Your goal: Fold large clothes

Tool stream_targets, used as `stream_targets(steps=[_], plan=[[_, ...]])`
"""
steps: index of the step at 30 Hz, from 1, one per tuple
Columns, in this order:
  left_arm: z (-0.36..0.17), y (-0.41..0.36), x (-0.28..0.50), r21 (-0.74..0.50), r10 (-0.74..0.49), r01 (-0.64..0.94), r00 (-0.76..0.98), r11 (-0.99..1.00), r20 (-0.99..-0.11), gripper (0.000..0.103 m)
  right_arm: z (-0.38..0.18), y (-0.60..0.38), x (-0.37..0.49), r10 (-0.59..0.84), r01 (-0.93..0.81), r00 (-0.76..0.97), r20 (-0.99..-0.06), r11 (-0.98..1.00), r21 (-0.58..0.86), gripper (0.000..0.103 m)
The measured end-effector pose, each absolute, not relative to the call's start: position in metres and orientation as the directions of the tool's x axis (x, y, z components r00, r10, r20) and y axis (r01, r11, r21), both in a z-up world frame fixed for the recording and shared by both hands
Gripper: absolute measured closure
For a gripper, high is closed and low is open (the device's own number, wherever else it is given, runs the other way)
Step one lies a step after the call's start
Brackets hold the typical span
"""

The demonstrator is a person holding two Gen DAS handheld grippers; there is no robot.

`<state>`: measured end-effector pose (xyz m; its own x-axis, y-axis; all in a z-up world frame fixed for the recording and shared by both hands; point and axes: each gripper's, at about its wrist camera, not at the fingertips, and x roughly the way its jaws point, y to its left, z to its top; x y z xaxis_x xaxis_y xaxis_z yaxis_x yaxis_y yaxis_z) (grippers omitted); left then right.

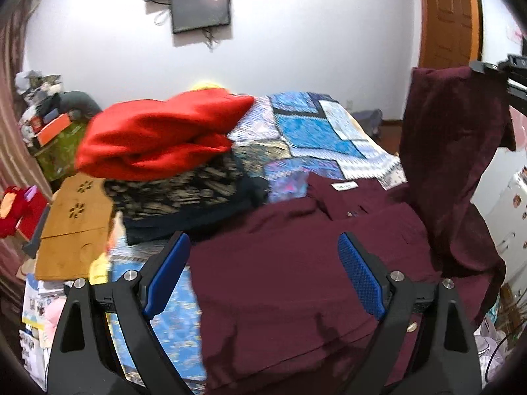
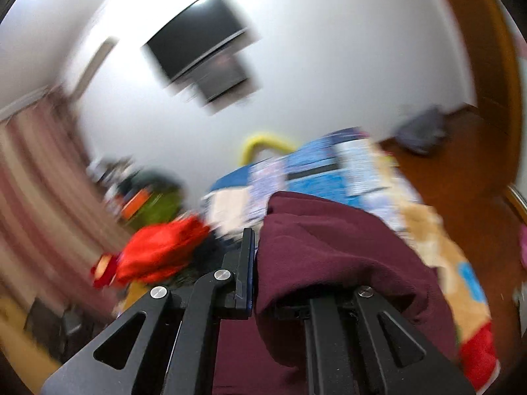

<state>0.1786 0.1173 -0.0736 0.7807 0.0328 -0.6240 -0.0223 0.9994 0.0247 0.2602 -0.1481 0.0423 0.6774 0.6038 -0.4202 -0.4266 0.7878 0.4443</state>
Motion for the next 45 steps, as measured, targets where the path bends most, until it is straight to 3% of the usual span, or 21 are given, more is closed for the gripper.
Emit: stream_targets(steps=[4,8,12,17,19,21,23,31,33,38,45], plan=[[-0.069,0.152,0.158,0.01,0.072,-0.083,0.793,0.997,-0.605,0.01,0.026,-0.048,0.259,0.669,-0.556,0.532,-0.52,0.739,0.381,0.096],[-0.075,0.186,0.137,-0.004,0.124,-0.159,0.785,0.987,-0.606,0.009,-0.032,0.035,0.256,0.651,-0.624,0.365,-0.666,0.702,0.343,0.096],[-0.09,0.217,0.124,-0.027,0.158,-0.227,0.751,0.973,-0.641,0.009,-0.115,0.099,0.25,0.544,-0.661,0.181,-0.819,0.684,0.308,0.096],[-0.11,0.234,0.118,-0.048,0.165,-0.267,0.717,0.963,-0.677,0.009,-0.178,0.121,0.249,0.407,-0.64,0.045,-0.912,0.713,0.286,0.091],[-0.115,0.234,0.12,-0.053,0.16,-0.269,0.708,0.962,-0.688,0.009,-0.181,0.119,0.242,0.405,-0.635,-0.005,-0.914,0.705,0.316,0.085],[-0.119,0.232,0.124,-0.055,0.153,-0.265,0.7,0.963,-0.697,0.009,-0.17,0.119,0.235,0.422,-0.65,-0.038,-0.906,0.678,0.344,0.067],[-0.12,0.226,0.13,-0.051,0.145,-0.253,0.697,0.966,-0.702,0.009,-0.157,0.117,0.23,0.446,-0.669,-0.062,-0.893,0.645,0.369,0.056],[-0.111,0.179,0.153,0.016,0.109,-0.136,0.716,0.991,-0.689,0.009,-0.081,0.036,0.217,0.521,-0.721,0.146,-0.841,0.639,0.27,0.052],[-0.113,0.16,0.161,0.05,0.098,-0.087,0.714,0.995,-0.693,0.009,-0.071,0.005,0.219,0.517,-0.694,0.231,-0.824,0.681,0.233,0.036],[-0.137,0.109,0.185,0.144,0.066,0.06,0.677,0.988,-0.733,0.009,-0.064,-0.073,0.225,0.416,-0.562,0.44,-0.796,0.819,0.117,0.032],[-0.183,0.058,0.233,0.243,0.094,0.17,0.605,0.955,-0.791,0.01,-0.092,-0.167,0.233,0.243,-0.345,0.51,-0.825,0.937,0.063,0.032]])
